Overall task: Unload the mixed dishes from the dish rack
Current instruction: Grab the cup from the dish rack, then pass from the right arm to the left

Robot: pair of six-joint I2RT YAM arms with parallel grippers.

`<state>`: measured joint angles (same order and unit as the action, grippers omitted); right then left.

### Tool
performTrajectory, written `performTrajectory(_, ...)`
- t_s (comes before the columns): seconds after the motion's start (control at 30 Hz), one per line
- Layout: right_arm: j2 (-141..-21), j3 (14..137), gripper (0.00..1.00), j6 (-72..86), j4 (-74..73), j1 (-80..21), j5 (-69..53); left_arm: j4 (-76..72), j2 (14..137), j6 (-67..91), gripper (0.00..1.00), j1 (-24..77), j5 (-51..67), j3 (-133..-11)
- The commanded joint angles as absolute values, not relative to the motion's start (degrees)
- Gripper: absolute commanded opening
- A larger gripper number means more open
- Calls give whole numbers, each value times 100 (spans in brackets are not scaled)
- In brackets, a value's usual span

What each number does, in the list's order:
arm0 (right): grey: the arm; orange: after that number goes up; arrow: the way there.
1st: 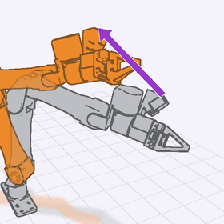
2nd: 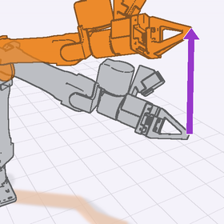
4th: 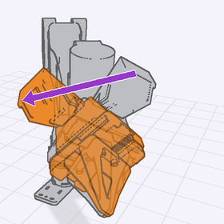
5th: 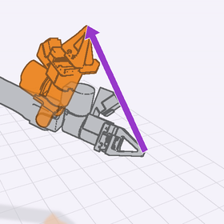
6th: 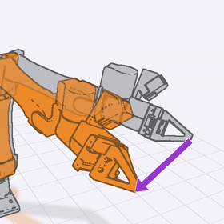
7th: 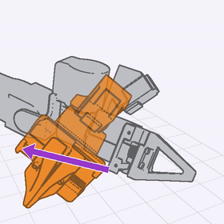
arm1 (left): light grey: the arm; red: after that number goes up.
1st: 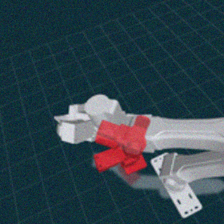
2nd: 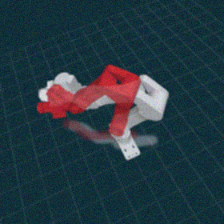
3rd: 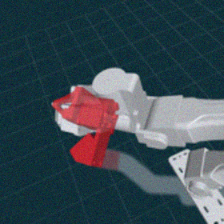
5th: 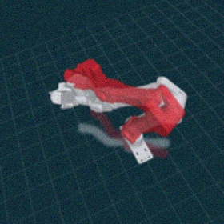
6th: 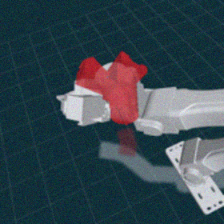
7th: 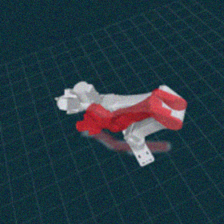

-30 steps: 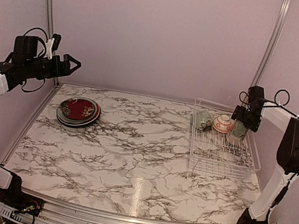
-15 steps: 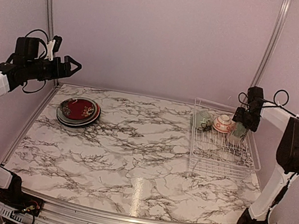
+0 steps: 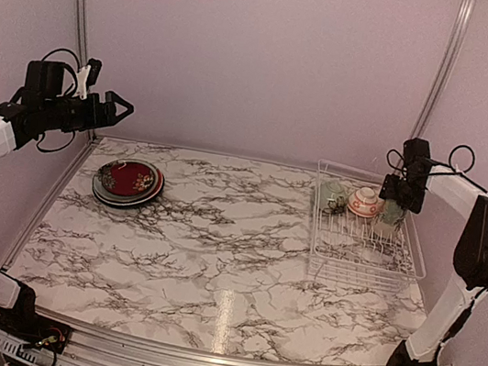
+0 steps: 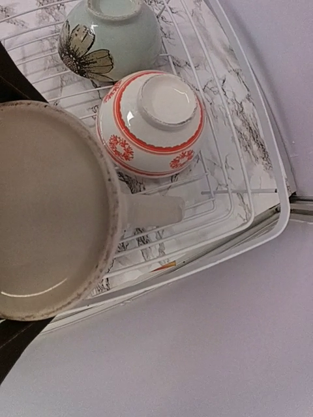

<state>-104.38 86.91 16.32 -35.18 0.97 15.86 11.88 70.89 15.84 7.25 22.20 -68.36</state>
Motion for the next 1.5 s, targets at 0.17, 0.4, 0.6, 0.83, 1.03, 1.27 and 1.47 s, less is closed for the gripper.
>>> performTrajectory(0.17, -9170, 8438, 8, 1305, -2735, 18, 1436, 1068, 7273, 1648, 95, 738, 2355, -6759)
performTrajectory(0.4, -8409, 7778, 0, 1277, -1909, 16, 211, 936, 7421, 1866, 95, 738, 2595, -6713)
performTrajectory(0.6, -7875, 7339, 0, 1644, -1209, 41, -687, 620, 7759, 2297, 95, 870, 2767, -6686)
performTrajectory(0.83, -7663, 6869, 0, 2568, 35, 52, -2368, -541, 7989, 3771, 95, 1364, 3055, -6396)
performTrajectory(1.03, -7679, 6346, 0, 3604, 1540, -287, -3240, -2235, 8678, 4946, 95, 2304, 3319, -6362)
performTrajectory(1.27, -8104, 6025, 0, 4657, 3056, -854, -3863, -3659, 9468, 5562, 87, 3294, 3384, -6503)
performTrajectory(1.47, -8468, 5843, 0, 5415, 4067, -1283, -4100, -5294, 10028, 6446, 87, 3833, 3525, -6358)
